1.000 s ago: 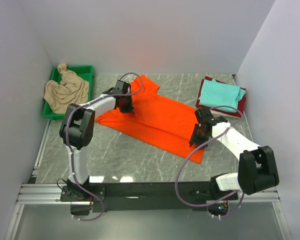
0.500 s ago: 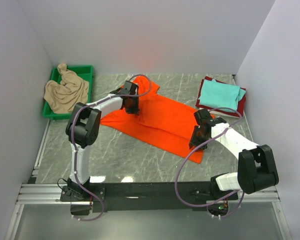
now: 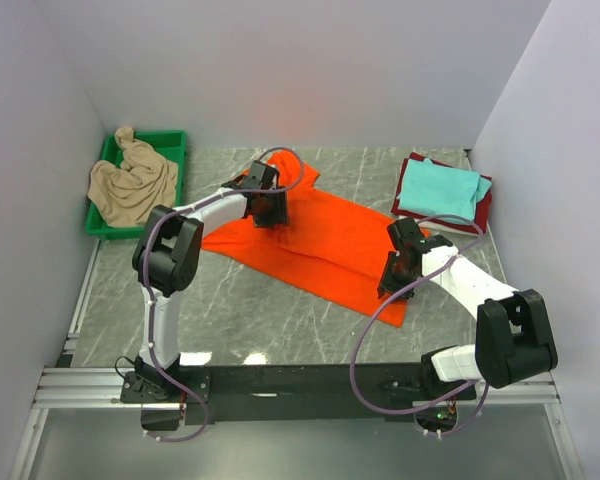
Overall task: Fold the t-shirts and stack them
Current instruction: Fold the tshirt
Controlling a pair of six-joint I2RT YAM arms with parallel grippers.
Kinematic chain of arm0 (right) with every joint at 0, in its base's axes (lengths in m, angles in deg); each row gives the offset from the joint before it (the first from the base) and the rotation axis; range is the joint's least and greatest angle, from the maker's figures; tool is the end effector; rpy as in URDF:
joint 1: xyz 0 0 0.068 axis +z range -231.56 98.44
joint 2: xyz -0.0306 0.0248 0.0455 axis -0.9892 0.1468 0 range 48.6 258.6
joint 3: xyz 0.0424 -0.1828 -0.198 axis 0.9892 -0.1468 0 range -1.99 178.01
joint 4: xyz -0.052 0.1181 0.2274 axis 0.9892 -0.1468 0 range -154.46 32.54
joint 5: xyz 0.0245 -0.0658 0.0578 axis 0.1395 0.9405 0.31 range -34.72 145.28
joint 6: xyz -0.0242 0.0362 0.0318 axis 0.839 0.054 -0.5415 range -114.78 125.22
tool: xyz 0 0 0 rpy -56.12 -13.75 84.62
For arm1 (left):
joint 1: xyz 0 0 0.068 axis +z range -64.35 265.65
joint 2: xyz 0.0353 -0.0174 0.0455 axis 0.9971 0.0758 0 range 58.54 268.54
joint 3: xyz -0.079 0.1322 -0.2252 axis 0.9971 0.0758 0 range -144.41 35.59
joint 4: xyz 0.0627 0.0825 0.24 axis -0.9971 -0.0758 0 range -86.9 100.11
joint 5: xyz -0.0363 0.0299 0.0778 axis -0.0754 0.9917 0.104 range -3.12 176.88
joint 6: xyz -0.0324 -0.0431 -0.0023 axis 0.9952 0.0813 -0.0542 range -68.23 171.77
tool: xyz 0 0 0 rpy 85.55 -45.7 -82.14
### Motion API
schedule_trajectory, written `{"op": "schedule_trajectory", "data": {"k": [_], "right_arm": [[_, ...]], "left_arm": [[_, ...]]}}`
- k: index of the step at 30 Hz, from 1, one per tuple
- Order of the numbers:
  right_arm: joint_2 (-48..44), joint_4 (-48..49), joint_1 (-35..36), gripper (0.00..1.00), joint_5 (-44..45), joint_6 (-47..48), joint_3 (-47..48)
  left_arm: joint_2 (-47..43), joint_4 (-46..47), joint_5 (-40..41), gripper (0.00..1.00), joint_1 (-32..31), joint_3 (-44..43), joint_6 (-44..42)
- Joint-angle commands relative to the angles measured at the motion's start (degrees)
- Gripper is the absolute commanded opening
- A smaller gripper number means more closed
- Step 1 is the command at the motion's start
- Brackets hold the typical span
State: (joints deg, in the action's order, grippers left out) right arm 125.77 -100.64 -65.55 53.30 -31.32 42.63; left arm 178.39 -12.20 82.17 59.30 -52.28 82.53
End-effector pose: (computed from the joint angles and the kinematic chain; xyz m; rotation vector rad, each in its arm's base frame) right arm 0.2181 0.0639 0.1835 0.5152 2.8805 0.2075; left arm 0.4063 -0.2046 0.1747 -0.0654 2.5880 -0.4923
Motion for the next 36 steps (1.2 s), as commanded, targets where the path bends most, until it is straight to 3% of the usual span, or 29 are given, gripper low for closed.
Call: {"op": "schedule_trajectory", "data": {"k": [1,7,12,22,26,36], "right_arm": [[-1.31,-0.15,0.69,0.38,0.84,-0.73,0.64],[-1.76,-0.33,1.22,0.38,0.84,-0.73,1.61],[-1.14,-0.24,1.74,0.38,0.75,-0.73,1.87],[-3.33,3.53,5.60,0.38,-1.19,-0.12,5.03],[-3.17,8.10,7.19,0.39,-2.50,0.50,7.23],[9.83,13.29,8.07,0.38,-1.98,1.64,6.54]], "left_arm": [[-4.44,4.45,-2.05,0.59,-0.37,-0.63,2.80],[-9.28,13.40,-10.74,0.70,0.24,1.91,6.23],[-9.72,17.56,-18.75,0.70,1.38,3.67,8.96],[-16.66,12.81,-3.92,0.72,9.91,13.77,7.21],[-17.72,13.16,-1.88,0.74,12.63,18.52,5.54],[-15.62,16.85,-1.18,0.75,14.39,24.85,6.15]]}}
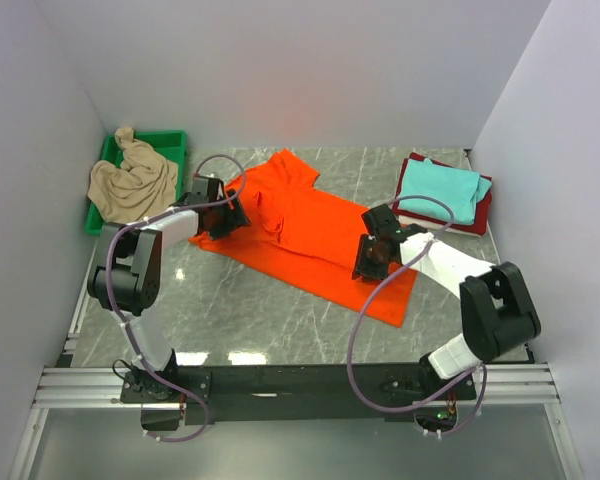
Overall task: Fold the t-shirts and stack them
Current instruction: Fold the tshirt
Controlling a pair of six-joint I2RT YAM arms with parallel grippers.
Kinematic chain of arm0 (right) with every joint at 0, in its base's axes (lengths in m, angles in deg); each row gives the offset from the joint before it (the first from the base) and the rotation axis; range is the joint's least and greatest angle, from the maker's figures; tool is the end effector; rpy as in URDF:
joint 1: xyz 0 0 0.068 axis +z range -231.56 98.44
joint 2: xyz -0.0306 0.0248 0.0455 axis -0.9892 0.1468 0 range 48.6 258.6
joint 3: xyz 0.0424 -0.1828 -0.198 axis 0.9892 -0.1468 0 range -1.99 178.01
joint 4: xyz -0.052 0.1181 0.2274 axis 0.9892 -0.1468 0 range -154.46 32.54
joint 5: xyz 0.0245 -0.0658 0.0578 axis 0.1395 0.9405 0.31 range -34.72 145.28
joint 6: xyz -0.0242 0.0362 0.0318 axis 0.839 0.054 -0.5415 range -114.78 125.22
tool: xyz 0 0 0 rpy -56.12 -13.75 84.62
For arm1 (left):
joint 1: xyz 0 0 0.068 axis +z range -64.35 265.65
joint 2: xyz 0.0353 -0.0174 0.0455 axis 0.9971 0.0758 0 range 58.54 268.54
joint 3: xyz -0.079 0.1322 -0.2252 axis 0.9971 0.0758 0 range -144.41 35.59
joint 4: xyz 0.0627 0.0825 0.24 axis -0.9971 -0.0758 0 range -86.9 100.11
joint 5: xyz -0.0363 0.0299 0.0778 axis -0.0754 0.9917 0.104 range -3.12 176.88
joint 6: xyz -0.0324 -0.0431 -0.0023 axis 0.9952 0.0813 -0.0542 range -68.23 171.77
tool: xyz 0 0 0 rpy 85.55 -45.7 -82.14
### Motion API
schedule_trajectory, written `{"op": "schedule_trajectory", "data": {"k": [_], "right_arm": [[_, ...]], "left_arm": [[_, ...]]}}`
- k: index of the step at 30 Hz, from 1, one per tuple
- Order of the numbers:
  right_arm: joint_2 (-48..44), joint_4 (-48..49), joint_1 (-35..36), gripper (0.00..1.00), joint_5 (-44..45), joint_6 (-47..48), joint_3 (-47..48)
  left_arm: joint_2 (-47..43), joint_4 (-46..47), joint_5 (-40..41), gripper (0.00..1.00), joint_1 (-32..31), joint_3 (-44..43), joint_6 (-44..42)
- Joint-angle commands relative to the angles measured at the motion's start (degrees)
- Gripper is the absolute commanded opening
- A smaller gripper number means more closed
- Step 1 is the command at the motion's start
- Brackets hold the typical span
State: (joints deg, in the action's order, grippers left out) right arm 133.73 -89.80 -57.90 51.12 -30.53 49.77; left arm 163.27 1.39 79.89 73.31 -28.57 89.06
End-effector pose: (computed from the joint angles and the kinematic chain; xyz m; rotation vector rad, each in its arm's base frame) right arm 0.2557 0.1149 0.1921 0.2715 2.7701 0.3847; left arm 0.3738 -0.0863 0.1722 -0.4838 2.4482 -0.5269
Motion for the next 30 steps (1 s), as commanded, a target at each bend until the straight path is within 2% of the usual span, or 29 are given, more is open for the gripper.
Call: {"op": "schedule_trajectory", "data": {"k": [1,6,17,30], "right_arm": [[2.50,3.06,0.51,0.39,0.30,0.85,-1.05],[6.02,1.40,0.51,0.38,0.47,0.50,-3.07],[3.83,-4.31,0.51,0.38,2.32,-1.34,-10.63],[-7.77,-14.59,0.51,0.38,1.70,-2.92,-12.04]], "left_arm": [[-0.32,3.26,1.62,0.75,0.47,1.58,-0.12],[-0.74,2.64,3.55,0.76,1.53,5.00,2.51],[-8.83,2.21,5.05,0.76,1.53,15.45,4.71],[-24.90,-0.95,4.17,0.76,1.09,29.09,10.60]]}}
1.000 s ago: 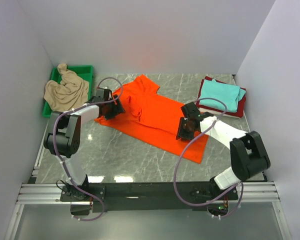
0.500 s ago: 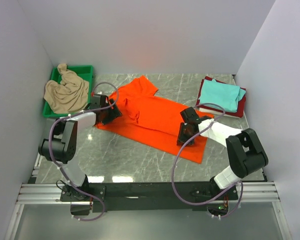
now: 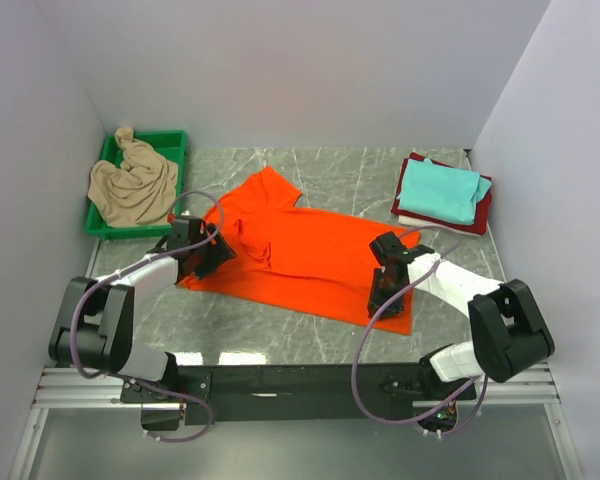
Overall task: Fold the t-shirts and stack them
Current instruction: Fold the tshirt
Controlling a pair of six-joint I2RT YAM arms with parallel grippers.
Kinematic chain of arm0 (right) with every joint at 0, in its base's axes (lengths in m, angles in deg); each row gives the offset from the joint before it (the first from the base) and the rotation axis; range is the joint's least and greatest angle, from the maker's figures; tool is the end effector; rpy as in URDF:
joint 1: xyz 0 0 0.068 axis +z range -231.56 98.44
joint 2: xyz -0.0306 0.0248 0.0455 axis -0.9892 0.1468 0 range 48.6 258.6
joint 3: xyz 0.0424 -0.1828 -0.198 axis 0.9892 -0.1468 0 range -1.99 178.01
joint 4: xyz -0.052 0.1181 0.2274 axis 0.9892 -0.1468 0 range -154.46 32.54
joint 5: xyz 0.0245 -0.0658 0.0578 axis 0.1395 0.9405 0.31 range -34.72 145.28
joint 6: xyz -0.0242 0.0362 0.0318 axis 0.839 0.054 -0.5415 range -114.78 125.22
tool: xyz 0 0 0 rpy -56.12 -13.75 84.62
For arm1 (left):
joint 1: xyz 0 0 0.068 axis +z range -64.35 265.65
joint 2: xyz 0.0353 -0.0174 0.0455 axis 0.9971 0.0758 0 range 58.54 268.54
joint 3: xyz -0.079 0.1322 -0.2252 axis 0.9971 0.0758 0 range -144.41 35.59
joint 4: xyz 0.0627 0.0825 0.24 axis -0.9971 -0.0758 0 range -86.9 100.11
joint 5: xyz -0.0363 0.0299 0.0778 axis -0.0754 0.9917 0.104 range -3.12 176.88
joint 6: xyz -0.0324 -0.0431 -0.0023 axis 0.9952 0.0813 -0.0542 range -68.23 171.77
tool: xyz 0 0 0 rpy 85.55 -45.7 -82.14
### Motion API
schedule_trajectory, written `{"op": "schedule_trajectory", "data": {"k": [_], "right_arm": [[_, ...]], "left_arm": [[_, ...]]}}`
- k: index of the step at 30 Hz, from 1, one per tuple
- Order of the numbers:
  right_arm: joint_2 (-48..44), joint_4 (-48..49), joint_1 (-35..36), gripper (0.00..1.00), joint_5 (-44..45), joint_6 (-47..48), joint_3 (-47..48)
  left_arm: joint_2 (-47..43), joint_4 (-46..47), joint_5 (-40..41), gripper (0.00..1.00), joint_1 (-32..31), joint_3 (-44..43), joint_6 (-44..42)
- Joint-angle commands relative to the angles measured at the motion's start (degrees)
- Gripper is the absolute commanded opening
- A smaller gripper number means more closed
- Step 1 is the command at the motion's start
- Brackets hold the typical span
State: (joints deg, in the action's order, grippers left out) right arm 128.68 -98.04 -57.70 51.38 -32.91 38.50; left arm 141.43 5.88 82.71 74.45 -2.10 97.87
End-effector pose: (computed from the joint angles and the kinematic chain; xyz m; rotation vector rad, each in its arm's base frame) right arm 0.2005 0.0914 0.1558 0.3665 2.9990 0.2221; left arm 0.2680 -0.0558 0.1608 -0.7186 2.3982 -0.5238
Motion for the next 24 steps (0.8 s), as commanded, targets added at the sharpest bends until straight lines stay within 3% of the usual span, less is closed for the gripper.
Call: {"op": "schedule_trajectory", "data": {"k": [1,11,18,24], "right_arm": [[-3.34,-7.40,0.23,0.39,1.44,-0.46,-0.59],[-3.27,-6.19,0.75,0.39,0.48,3.67,12.59],[7.10,1.90,0.75,0.38,-3.74,4.47,16.11],[12.65,6.56,0.84,0.37,-6.03,3.59,12.17]], "left_arm": [[-3.96,-5.87,1.35,0.76,-0.05,2.88,1.79],[-9.07,-8.26,1.62,0.78,-1.89,-3.17,-0.31],[-2.66,-0.62,-5.39,0.78,-2.07,-5.37,-1.46],[3.40,5.89,-10.51,0.77,-2.07,-3.53,0.91]]}}
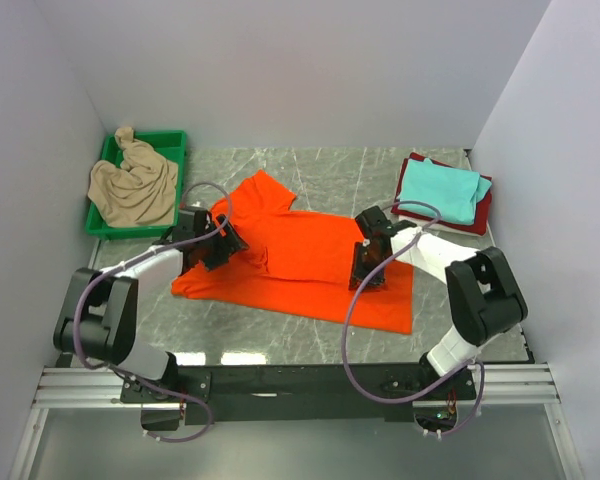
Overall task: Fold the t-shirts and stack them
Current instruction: Fold the tshirt
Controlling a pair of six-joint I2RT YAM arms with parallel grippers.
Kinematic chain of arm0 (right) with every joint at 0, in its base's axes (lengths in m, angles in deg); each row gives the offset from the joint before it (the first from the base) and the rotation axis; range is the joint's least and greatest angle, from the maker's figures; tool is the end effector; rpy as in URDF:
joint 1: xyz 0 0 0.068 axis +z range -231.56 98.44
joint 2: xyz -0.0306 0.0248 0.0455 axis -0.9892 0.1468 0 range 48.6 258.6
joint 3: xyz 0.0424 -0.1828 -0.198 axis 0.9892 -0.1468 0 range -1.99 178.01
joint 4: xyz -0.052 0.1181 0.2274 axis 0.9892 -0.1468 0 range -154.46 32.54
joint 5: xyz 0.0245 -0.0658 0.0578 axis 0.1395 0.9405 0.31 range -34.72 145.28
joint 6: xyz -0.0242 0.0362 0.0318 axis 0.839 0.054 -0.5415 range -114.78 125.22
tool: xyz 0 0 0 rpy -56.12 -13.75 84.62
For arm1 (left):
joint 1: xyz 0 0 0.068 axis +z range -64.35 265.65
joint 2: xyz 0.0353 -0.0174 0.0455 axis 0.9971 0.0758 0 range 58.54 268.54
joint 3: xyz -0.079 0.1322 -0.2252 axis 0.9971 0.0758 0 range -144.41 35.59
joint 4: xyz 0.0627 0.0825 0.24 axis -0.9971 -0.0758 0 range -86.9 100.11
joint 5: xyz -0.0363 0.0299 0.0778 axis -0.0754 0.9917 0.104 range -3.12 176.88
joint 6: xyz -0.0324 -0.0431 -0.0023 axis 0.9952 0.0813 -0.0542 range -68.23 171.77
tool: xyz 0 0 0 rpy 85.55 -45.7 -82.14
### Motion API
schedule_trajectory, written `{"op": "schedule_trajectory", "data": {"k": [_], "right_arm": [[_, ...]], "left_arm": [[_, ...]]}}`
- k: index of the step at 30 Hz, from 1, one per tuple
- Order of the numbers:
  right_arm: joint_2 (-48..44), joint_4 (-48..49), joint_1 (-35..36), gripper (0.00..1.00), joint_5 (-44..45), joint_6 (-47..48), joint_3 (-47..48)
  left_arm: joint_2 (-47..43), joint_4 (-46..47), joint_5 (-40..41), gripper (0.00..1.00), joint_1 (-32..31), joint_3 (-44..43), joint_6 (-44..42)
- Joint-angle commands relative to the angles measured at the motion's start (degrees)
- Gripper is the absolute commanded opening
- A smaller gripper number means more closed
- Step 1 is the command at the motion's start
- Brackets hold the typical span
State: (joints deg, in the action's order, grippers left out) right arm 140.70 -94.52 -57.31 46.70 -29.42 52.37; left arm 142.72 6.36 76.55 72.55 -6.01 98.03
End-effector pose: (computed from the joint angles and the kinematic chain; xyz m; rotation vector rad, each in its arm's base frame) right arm 0.2612 0.1235 0.1694 0.2384 2.9496 0.3875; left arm 0.2805 -0.0719 0.1757 -0.6211 2.4006 -0.6864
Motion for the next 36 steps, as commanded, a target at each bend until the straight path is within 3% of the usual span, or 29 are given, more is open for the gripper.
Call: {"op": "schedule_trajectory", "data": {"k": [1,7,19,31,36], "right_arm": [[0.89,2.70,0.36,0.37,-0.74,-0.17,-2.33],[0.55,0.15,0.45,0.36,2.25,-2.81,-7.25],[-8.06,-3.89,0.45,0.37,0.32,-5.79,-16.49],[-12.02,-10.75,0.45,0.37,2.60,-6.15,-15.09],[-13.87,-15.93,1.67,0.37,4.36,-4.22,-5.52]], "left_arm": [[2.74,5.59,-4.52,0.77,-0.17,0.82,0.76],[4.33,1.66,-2.43,0.77,-0.34,3.27,1.64],[-5.87,-6.09,0.13,0.78,-1.13,11.01,4.10],[-16.59,-12.07,1.27,0.78,-2.54,17.17,7.35],[-22.30,-14.00,2.06,0.78,-2.63,14.63,6.92]]}}
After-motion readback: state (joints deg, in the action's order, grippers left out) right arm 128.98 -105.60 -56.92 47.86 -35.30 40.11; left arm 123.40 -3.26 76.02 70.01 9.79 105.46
